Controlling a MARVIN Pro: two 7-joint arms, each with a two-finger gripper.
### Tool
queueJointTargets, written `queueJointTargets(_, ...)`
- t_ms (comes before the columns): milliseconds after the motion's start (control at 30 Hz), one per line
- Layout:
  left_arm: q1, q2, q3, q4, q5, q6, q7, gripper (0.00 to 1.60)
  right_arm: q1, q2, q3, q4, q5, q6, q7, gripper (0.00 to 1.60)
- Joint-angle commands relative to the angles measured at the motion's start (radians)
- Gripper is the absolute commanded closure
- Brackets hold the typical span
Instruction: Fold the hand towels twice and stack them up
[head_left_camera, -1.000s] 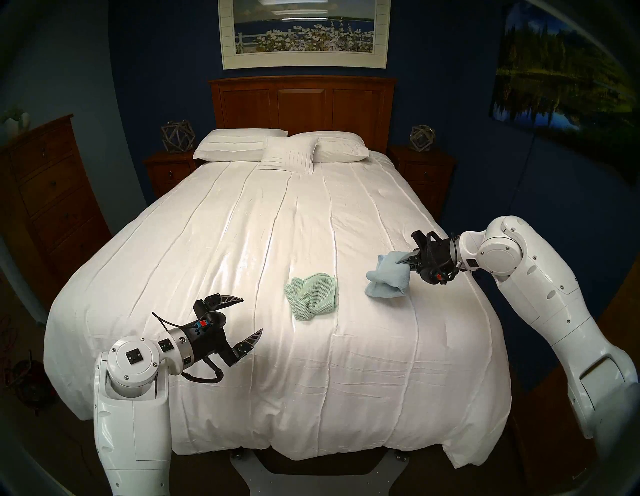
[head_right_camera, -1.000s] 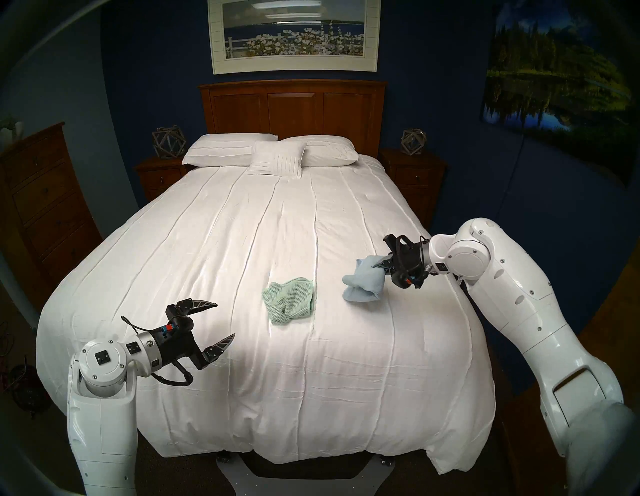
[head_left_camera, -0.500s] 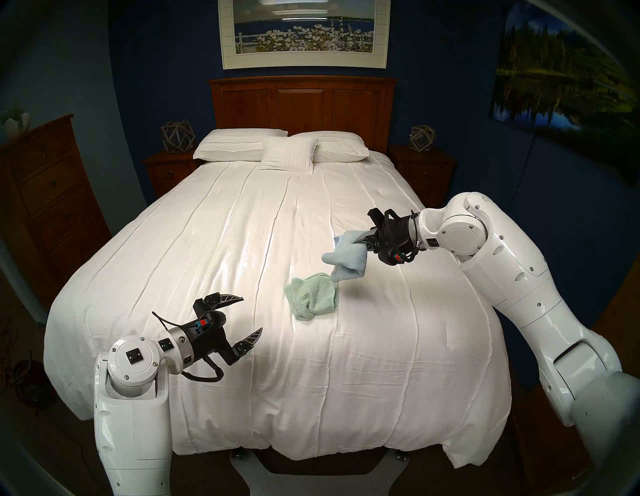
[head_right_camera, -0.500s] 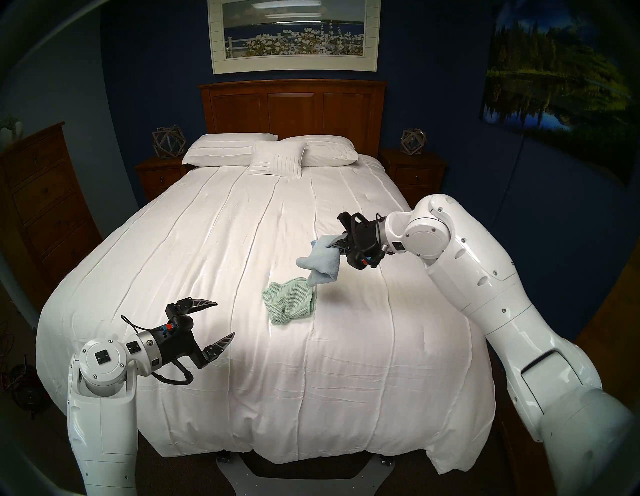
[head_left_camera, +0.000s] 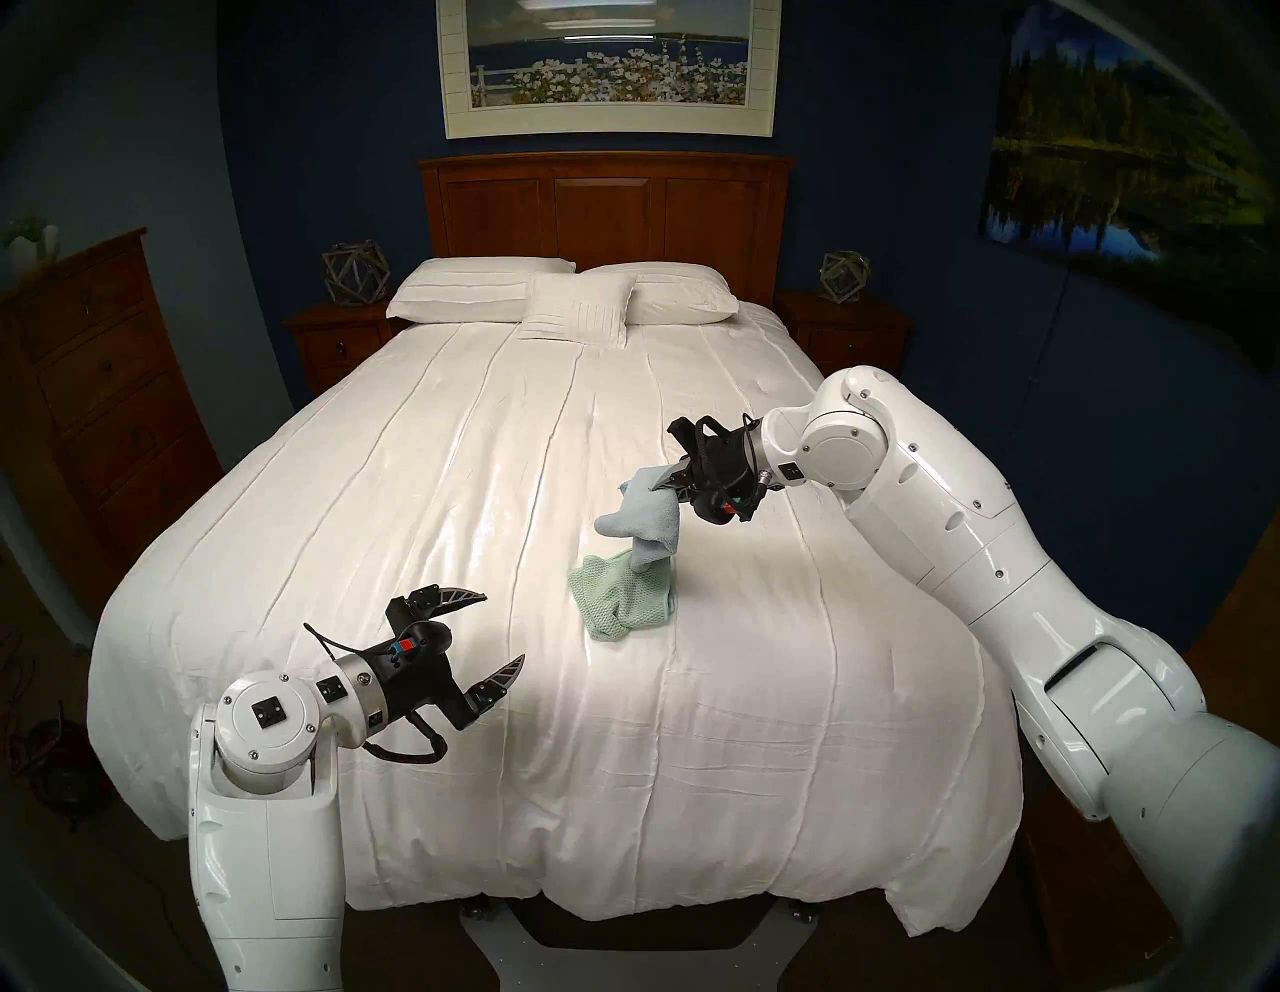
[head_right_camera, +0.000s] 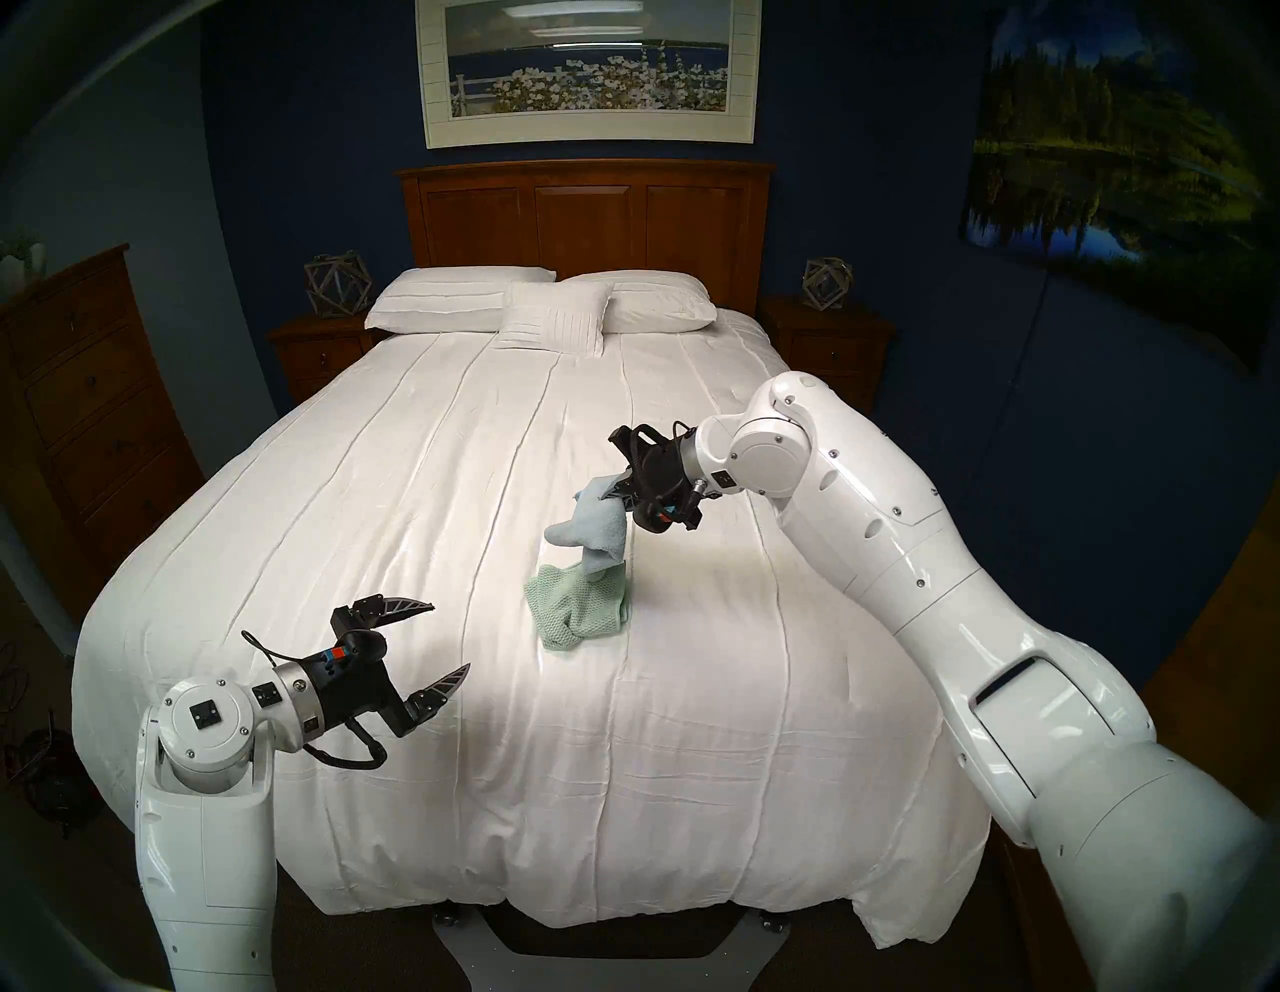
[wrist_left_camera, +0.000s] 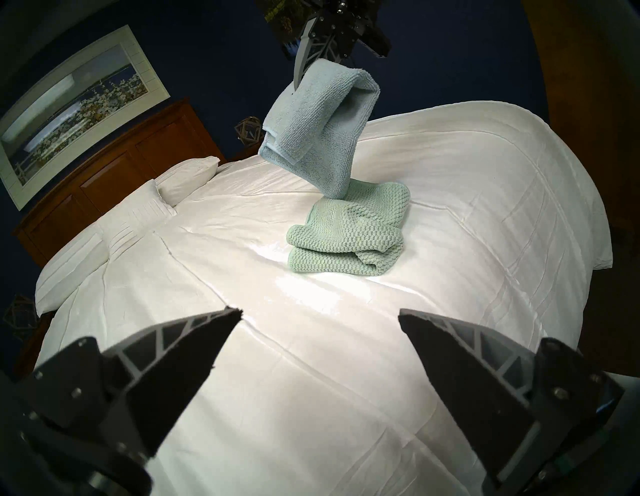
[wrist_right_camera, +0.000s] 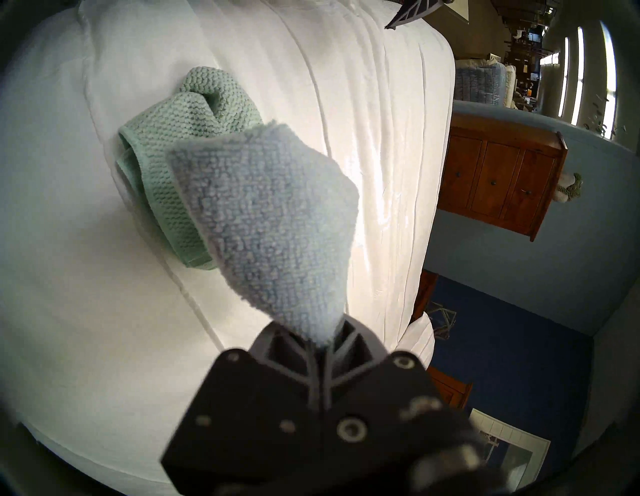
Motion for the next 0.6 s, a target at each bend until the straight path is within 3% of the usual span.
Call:
queueJointTargets(0, -0.002, 0.002, 0.002, -0.016, -0.001, 0.0, -0.005, 0.0, 0.105, -0.107, -0.053, 0.029, 0.025, -0.034, -0.009, 1.6)
queueJointTargets(133, -0.001, 0.001, 0.002, -0.017, 0.0, 0.0, -0.006, 0.0, 0.149, -0.165, -0.053, 0.115, 0.05, -0.063, -0.009, 1.6)
queueJointTargets(200, -0.001, 0.001, 0.002, -0.017, 0.0, 0.0, -0.006, 0.0, 0.145, -0.158, -0.049, 0.11, 0.053, -0.064, -0.018, 1.6)
queueJointTargets(400, -0.002, -0.001, 0.0, -0.019, 0.002, 0.001, -0.01, 0.0, 0.201, -0.212, -0.044, 0.21, 0.082, -0.125, -0.021, 1.6)
queueJointTargets(567, -0.002, -0.003, -0.002, -0.022, 0.005, 0.003, -0.016, 0.0, 0.226, -0.238, -0.058, 0.293, 0.128, -0.213, 0.006, 1.6)
